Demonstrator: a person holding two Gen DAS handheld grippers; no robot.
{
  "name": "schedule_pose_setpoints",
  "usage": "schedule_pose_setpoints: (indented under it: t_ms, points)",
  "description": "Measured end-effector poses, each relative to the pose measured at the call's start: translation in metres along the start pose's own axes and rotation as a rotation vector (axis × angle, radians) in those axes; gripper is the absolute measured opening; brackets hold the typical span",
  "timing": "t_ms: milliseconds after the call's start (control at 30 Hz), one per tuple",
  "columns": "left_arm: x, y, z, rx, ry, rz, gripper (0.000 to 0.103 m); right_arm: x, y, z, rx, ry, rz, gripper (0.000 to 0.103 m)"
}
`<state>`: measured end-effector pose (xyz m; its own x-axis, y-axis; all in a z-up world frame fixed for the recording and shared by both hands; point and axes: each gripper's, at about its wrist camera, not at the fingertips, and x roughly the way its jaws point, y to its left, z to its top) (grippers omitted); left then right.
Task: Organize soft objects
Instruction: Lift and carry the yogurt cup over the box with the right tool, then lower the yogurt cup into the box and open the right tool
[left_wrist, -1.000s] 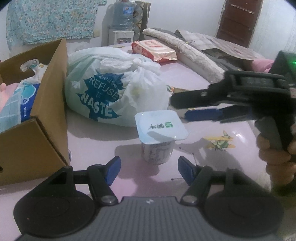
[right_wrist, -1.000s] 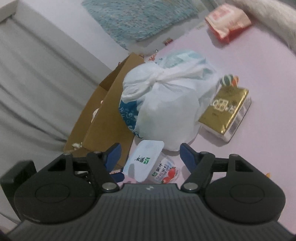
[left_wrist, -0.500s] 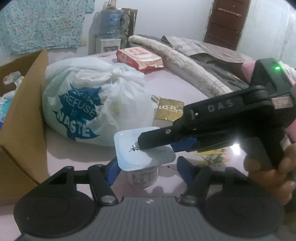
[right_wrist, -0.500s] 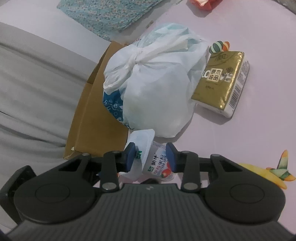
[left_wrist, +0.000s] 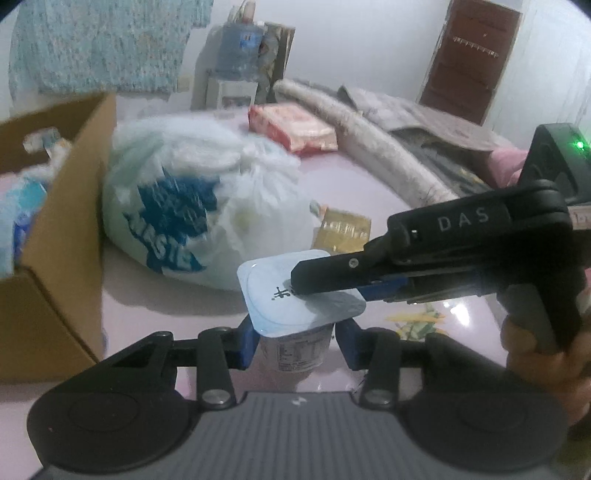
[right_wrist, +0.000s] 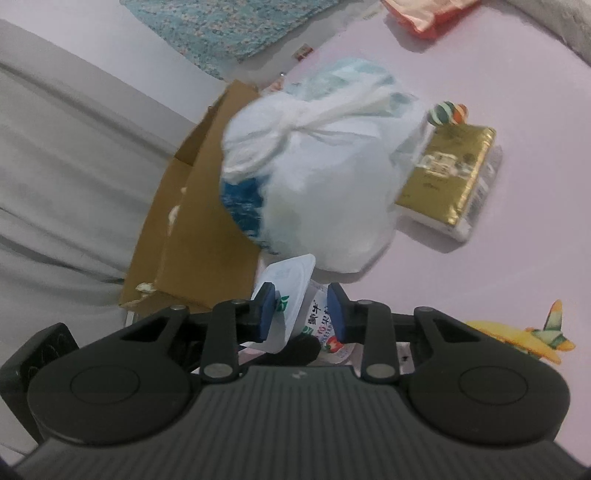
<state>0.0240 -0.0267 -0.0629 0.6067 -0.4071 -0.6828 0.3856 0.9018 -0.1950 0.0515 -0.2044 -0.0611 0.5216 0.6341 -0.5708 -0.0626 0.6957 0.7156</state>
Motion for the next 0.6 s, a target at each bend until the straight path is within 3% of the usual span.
schedule_pose_setpoints:
  t_ms: [200, 367, 467, 600]
  points:
    - [-0.057, 0.011, 0.026, -0.014, -0.145, 0.053, 0.045, -0.012, 0.072, 0.022, -0.175, -0.039, 0.069, 0.030]
    - [-0.106, 0.043, 0.055, -0.074, -0.242, 0.133, 0.045, 0.008, 0.140, 0.050, -0.312, -0.019, 0.154, 0.030]
    - [-0.126, 0.072, 0.069, -0.130, -0.257, 0.187, 0.045, 0.039, 0.180, 0.066, -0.375, 0.029, 0.184, 0.030]
    - [-0.129, 0.117, 0.080, -0.214, -0.199, 0.239, 0.045, 0.100, 0.216, 0.085, -0.397, 0.166, 0.141, 0.030]
